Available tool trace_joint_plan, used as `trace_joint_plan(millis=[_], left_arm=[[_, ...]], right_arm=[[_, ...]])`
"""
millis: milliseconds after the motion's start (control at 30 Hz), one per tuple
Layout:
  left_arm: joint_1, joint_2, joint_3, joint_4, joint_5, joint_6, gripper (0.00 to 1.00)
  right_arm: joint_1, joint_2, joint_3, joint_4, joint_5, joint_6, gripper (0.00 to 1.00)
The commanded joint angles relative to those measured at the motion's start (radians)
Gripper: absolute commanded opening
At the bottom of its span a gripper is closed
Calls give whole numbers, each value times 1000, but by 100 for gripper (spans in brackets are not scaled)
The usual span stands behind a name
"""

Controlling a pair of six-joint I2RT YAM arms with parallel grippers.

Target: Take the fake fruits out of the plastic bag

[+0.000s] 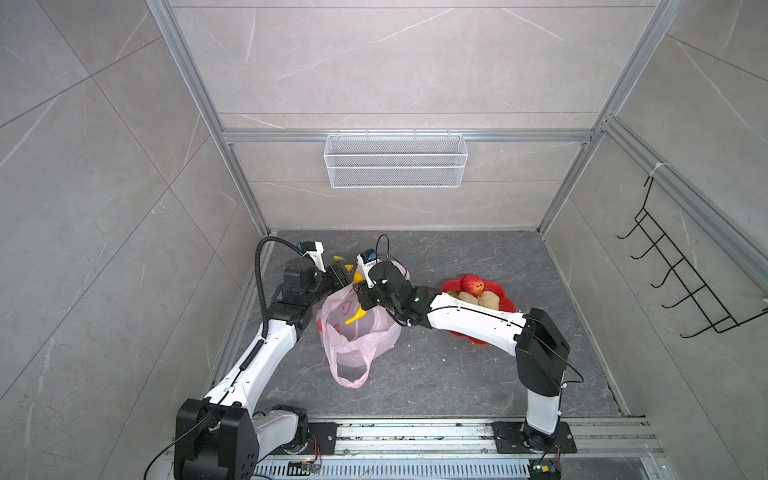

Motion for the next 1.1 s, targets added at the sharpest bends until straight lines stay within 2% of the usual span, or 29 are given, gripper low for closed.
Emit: trace_joint_plan(millis=[0,100,700,1067], left_arm=[[5,16,20,81,18,5,66],[6,25,17,98,22,2,64],[5,27,13,110,22,3,32],[5,32,34,72,-6,37,31]], right_arm=[[0,-17,40,9,-12,-4,30],[0,-9,46,9,-17,-3,30],[-1,47,96,-34,-17,12,31],[-13,58,89,-45,-8,46,48]])
